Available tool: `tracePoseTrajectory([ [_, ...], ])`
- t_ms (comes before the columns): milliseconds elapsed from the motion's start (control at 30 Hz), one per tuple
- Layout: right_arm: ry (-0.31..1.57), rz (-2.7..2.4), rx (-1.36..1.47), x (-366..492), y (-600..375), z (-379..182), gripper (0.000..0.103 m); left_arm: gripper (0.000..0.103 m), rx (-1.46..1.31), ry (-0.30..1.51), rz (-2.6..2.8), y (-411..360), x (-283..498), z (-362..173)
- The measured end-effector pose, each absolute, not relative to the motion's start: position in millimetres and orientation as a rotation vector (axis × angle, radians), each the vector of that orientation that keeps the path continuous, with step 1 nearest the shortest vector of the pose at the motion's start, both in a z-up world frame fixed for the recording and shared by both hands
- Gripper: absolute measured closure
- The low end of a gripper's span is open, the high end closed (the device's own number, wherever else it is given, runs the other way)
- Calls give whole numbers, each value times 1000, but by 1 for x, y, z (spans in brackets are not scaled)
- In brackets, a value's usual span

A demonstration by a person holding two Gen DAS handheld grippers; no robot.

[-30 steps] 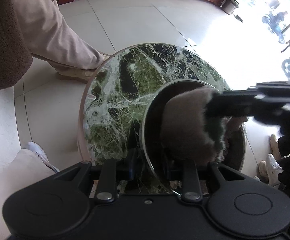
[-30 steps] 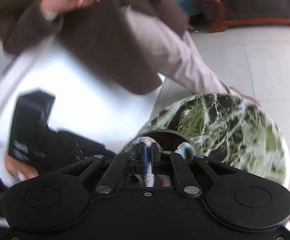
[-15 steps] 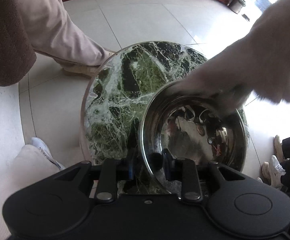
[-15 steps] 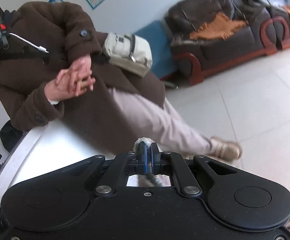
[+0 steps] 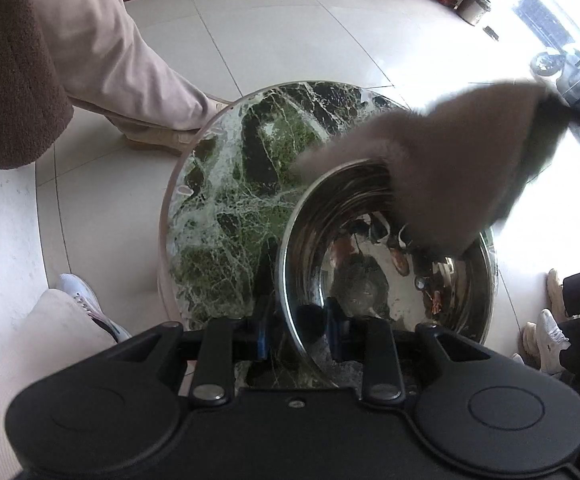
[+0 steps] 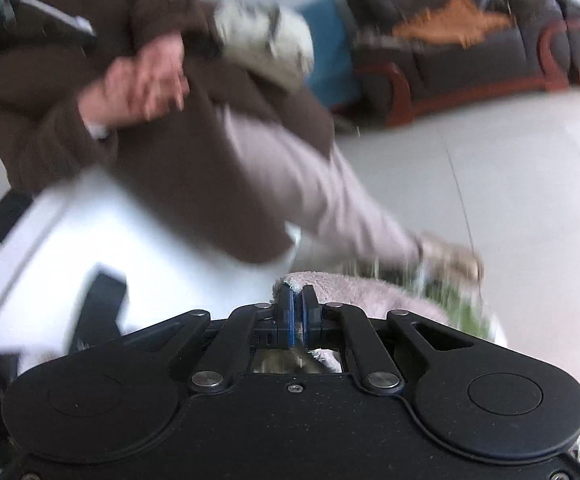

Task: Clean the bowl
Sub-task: 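Wipe the bowl rim and wall with the towel in the right gripper while the left gripper holds the rim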

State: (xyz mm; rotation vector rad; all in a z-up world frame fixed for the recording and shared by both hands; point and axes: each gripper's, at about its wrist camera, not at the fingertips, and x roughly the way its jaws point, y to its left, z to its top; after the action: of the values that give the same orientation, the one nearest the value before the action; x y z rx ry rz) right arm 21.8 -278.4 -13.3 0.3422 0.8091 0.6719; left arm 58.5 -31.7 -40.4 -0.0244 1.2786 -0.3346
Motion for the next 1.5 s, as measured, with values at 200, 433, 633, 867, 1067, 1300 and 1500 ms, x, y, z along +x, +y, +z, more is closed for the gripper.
tracePoseTrajectory([
  [200,842,670,376,4,-276,-26,99,77,-27,1281,-333,-32,59,-39],
  [433,826,709,388,-4,-267,-14,99,77,-31,1279,-328,-32,59,-39],
  [633,925,728,327,-17,-249,-40,99,77,-30,1282,-332,-31,59,-37],
  [867,812,679,357,-20,-272,-5,74,76,-32,1283,-338,-30,60,-37],
  [1067,784,527,398,16,-288,-3,68,76,-30,1282,-337,-32,60,-38],
  [1300,912,478,462,35,-273,-41,67,75,-35,1286,-335,-32,61,-39],
  [1500,947,483,359,26,-258,-55,75,72,-30,1285,-324,-34,63,-39],
])
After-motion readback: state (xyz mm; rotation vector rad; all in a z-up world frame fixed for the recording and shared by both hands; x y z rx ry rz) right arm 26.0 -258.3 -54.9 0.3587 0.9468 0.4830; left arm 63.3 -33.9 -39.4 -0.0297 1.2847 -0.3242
